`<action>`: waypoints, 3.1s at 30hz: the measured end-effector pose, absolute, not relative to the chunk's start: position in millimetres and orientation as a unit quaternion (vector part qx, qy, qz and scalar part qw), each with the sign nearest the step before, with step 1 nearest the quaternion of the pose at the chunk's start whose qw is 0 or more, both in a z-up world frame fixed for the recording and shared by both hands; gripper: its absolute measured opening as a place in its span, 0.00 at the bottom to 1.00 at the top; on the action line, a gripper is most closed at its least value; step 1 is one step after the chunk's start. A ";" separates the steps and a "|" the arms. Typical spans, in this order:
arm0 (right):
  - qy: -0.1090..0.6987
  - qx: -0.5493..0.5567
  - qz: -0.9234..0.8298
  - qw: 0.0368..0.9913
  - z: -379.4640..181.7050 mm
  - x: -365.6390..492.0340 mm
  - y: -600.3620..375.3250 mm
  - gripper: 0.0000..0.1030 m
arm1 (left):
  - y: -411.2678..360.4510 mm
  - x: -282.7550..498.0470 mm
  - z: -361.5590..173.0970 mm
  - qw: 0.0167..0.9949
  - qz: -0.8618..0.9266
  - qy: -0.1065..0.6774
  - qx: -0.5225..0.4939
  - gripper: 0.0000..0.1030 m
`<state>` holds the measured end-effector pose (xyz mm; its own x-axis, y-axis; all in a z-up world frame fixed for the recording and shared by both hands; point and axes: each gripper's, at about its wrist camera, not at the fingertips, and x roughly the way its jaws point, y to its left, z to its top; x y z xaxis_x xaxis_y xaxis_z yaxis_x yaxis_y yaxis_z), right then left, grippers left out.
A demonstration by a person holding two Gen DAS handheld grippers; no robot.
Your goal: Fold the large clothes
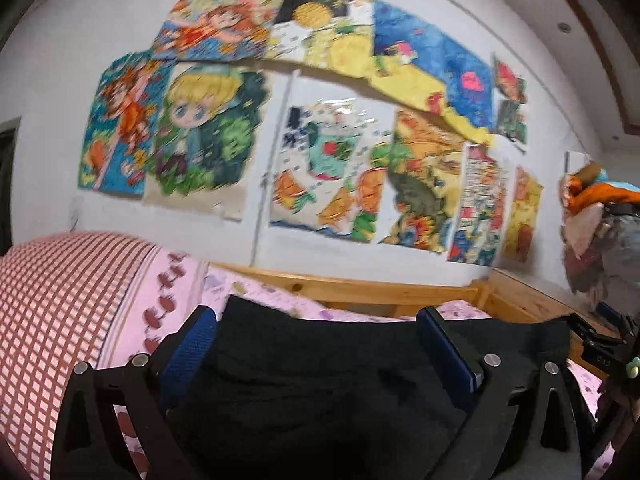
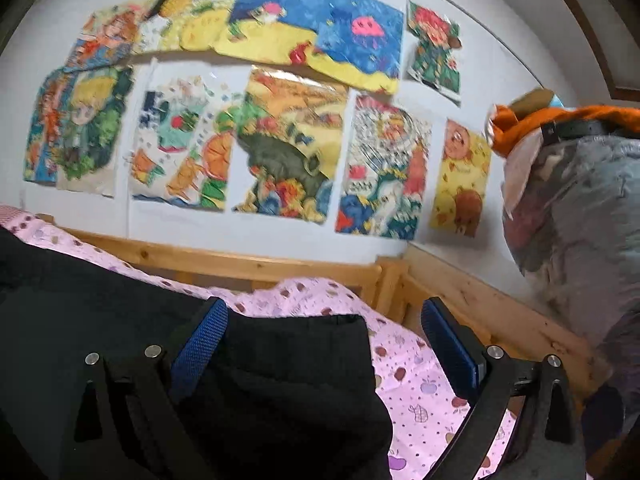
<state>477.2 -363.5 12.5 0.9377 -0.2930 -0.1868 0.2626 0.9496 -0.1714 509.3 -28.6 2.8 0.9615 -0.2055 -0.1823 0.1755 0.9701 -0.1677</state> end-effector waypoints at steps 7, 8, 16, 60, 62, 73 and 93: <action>0.132 -0.056 0.015 0.990 3.3 470.8 -342.2 0.95 | -66.1 505.0 -0.6 0.968 -0.203 0.141 -0.037 0.99; 0.143 -0.059 0.030 0.988 -1.6 473.4 -338.6 0.96 | -71.8 504.9 -3.6 0.965 -0.214 0.150 -0.027 0.99; 0.246 -0.071 0.093 0.962 -55.5 510.1 -330.1 0.96 | -100.3 527.2 -33.8 0.944 -0.230 0.235 0.018 0.99; 0.363 0.056 0.070 0.928 -120.3 606.0 -362.9 0.99 | -114.2 628.0 -88.9 0.913 -0.152 0.375 0.040 1.00; 0.362 0.056 0.070 0.928 -120.4 605.8 -362.8 0.99 | -114.3 627.8 -89.3 0.913 -0.153 0.376 0.039 1.00; 0.339 0.037 0.058 0.938 -116.3 593.5 -359.4 0.99 | -111.9 613.6 -90.2 0.923 -0.151 0.351 0.044 1.00; 0.211 -0.002 0.006 0.977 -71.3 503.7 -373.3 0.99 | -58.5 562.7 -54.2 0.933 -0.219 0.275 -0.072 1.00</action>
